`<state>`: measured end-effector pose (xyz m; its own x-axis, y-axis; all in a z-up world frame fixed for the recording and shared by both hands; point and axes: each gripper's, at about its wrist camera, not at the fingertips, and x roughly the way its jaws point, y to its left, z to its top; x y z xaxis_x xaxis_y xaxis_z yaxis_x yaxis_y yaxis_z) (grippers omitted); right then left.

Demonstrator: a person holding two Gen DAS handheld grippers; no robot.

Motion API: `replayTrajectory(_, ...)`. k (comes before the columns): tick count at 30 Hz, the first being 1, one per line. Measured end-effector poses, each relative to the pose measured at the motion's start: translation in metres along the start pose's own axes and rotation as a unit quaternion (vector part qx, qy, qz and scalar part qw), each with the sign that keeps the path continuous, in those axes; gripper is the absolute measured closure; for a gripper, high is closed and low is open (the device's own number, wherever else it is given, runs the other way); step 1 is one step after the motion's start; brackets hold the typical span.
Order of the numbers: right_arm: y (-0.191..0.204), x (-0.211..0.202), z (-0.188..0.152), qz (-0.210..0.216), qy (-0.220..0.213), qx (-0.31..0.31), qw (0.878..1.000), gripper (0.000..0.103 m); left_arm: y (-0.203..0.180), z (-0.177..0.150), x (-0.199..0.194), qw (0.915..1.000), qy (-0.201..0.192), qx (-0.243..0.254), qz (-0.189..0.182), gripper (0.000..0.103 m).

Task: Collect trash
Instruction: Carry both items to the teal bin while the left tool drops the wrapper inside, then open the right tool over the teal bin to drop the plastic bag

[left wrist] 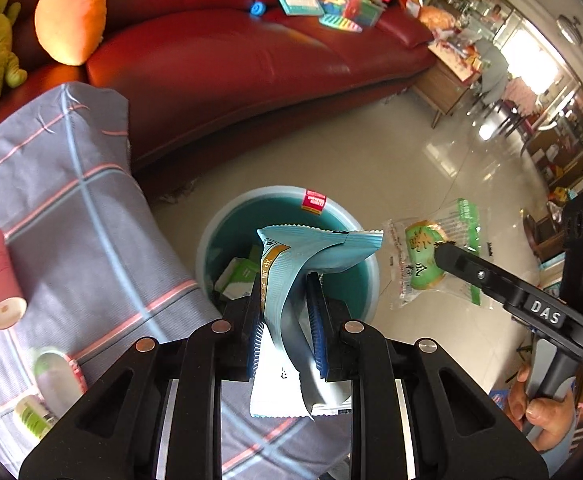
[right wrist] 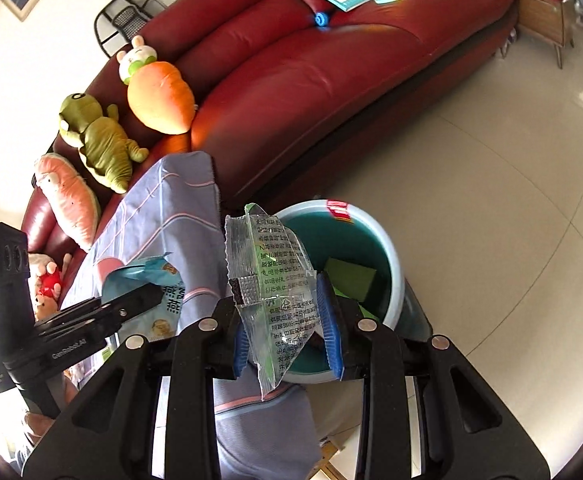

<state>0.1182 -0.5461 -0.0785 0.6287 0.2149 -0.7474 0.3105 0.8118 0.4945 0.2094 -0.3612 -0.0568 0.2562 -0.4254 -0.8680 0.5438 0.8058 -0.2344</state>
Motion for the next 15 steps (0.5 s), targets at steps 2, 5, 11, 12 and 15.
replayTrajectory(2, -0.004, 0.003, 0.001, -0.002, 0.002, 0.002, 1.000, 0.074, -0.002, 0.003, 0.012, 1.0000, 0.008, 0.000, 0.003, 0.081)
replayTrajectory(5, -0.007, 0.010, 0.003, -0.004, 0.006, 0.007, 1.000, 0.074, -0.005, 0.005, 0.027, 0.9996, 0.022, 0.004, 0.016, 0.054)
replayTrajectory(11, -0.007, 0.024, 0.006, -0.007, 0.015, 0.008, 1.000, 0.074, 0.002, -0.002, 0.032, 0.9991, 0.018, 0.006, 0.038, 0.022)
replayTrajectory(12, -0.007, 0.026, 0.007, -0.007, 0.017, 0.008, 1.000, 0.074, 0.003, -0.003, 0.032, 0.9991, 0.019, 0.003, 0.036, 0.021)
replayTrajectory(15, -0.006, 0.030, 0.007, -0.008, 0.019, 0.006, 1.000, 0.074, 0.010, -0.008, 0.028, 0.9992, 0.019, -0.003, 0.036, 0.016)
